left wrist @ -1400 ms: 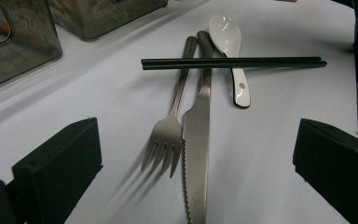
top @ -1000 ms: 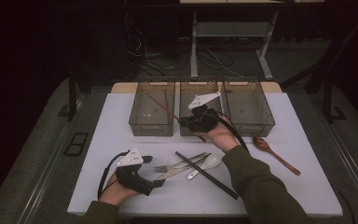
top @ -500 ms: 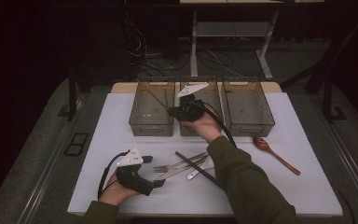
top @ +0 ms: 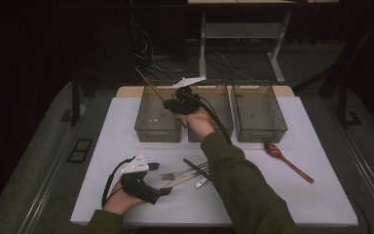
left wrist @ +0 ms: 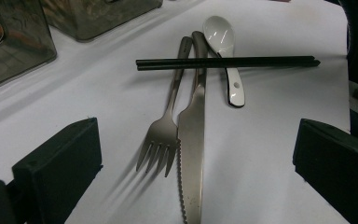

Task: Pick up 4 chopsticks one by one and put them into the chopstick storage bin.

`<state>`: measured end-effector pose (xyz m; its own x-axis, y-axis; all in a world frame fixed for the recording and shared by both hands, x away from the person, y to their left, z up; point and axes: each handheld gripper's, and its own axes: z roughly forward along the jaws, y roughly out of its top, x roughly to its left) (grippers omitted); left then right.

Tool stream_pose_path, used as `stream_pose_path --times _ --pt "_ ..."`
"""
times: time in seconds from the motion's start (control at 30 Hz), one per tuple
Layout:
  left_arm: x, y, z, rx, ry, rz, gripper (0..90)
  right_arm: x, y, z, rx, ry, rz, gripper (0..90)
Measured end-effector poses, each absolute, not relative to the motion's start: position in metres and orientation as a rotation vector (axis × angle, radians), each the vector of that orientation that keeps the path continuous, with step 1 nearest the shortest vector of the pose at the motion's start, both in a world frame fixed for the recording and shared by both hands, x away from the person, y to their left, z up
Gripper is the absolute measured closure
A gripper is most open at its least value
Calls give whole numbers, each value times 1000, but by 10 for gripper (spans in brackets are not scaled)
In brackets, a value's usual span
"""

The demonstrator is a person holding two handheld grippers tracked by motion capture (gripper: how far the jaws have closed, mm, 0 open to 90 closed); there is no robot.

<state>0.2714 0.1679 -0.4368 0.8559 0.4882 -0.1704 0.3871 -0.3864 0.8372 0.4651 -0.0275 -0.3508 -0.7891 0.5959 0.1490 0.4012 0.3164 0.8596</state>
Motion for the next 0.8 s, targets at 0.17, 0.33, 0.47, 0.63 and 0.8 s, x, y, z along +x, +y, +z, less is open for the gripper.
stream_pose_path --times 0.17,0.33,0.47,0.63,0.8 --pt "271 168 -437 2017 643 124 3 473 -17 -357 943 2372 1456 835" --pt "272 168 -437 2022 634 126 3 478 -10 -360 959 2358 1474 835" --pt "272 168 -437 2023 634 122 3 480 -4 -366 976 2380 1462 835" --pt "271 168 -436 2021 632 120 3 483 5 -378 1013 2436 1388 834" --pt "271 168 -436 2022 629 118 3 485 11 -387 1050 2519 1253 761"
